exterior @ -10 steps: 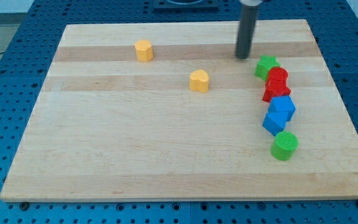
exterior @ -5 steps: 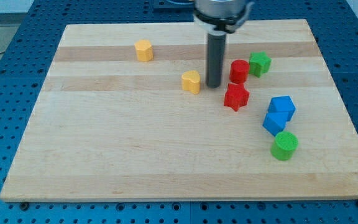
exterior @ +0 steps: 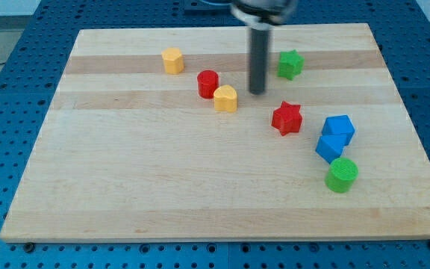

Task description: Place the green star near right to the red star

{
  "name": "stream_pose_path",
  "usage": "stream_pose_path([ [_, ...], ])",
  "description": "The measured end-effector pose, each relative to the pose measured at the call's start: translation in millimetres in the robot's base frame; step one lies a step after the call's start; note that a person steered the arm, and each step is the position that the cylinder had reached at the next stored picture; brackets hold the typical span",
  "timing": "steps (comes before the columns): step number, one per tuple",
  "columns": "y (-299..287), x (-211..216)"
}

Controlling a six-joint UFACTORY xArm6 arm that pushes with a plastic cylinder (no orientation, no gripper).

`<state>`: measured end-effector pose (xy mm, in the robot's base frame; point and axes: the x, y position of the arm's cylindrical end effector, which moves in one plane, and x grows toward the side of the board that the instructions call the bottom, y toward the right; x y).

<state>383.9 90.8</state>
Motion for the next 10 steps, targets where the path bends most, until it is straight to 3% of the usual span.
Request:
stream_pose_path([
  [1, 86, 32],
  [3, 2, 90],
  [4, -8, 36],
  [5, 38, 54],
  [6, 43, 26],
  [8, -106, -46],
  [10, -107, -57],
])
